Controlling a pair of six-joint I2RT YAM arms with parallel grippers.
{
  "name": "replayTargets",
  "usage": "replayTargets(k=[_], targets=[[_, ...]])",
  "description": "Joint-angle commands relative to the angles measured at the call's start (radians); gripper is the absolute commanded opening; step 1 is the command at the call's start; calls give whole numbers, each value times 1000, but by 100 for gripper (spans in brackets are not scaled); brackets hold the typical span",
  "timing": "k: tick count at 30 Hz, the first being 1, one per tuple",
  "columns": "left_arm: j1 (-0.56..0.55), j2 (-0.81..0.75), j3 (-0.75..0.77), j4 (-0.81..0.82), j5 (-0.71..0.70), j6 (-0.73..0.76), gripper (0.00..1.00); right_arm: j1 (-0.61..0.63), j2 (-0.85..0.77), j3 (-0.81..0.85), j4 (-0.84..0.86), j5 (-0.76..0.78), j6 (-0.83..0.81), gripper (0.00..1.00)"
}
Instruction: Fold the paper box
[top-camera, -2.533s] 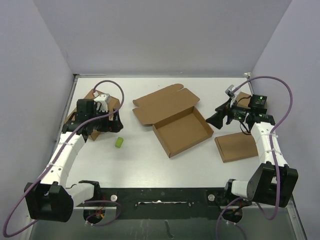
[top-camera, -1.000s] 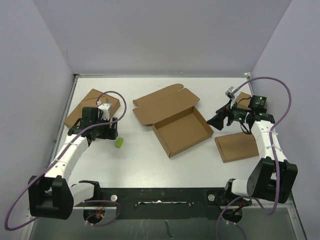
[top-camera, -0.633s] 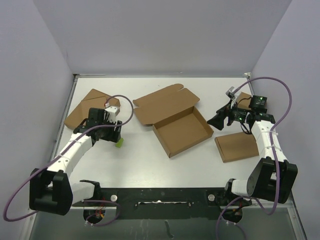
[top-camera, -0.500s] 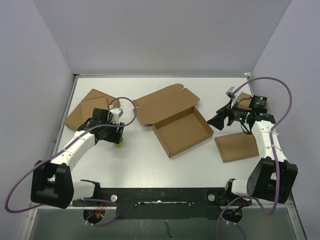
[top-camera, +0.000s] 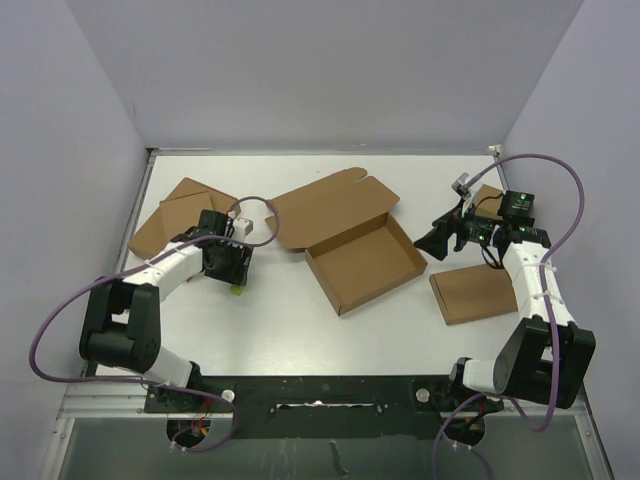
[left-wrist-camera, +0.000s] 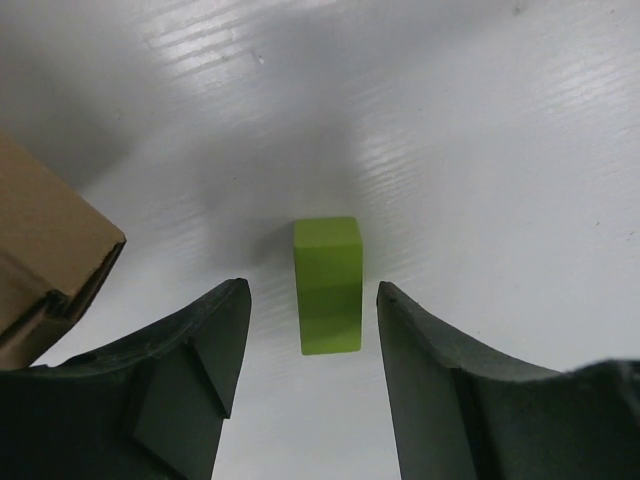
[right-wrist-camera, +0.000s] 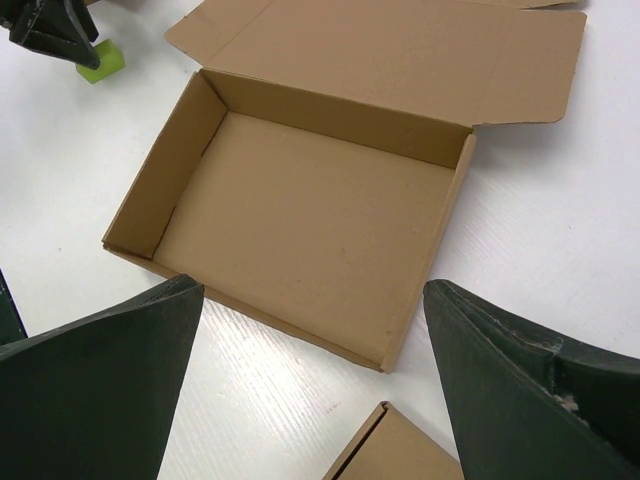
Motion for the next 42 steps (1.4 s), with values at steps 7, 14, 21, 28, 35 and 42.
replayTargets(k=[7, 14, 21, 28, 35, 42], targets=[[-6, 71, 76, -19, 52, 4, 36, -5, -40, 10, 25, -28, 8, 98], [-5, 51, 66, -12, 68, -2, 8, -6, -41, 10, 25, -28, 8, 98], [-18, -23, 62, -24, 68, -22, 0, -8, -38, 8, 25, -29, 8, 98], [-22, -161, 61, 9, 185, -101, 0, -7, -33, 4, 31, -31, 12, 98], [-46, -339, -77, 336, 391, -441, 0, -8, -17, 2, 34, -27, 14, 98], [-324, -314, -116, 610, 165, -661, 0, -10, -4, 1, 38, -25, 18, 98]])
